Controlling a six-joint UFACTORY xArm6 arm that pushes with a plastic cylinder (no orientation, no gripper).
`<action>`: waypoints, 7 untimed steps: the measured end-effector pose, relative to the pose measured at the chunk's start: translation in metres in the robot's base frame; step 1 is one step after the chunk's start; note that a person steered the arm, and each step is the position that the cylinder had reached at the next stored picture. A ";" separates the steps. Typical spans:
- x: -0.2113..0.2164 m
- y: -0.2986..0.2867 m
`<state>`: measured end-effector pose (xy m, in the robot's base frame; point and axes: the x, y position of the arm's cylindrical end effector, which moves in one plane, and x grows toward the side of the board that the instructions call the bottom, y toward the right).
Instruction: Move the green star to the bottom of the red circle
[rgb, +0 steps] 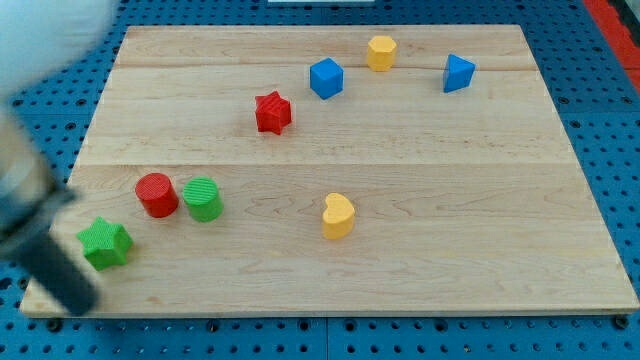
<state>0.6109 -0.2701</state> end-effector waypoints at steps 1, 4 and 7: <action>-0.054 -0.014; -0.038 0.038; 0.008 0.100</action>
<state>0.6189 -0.1698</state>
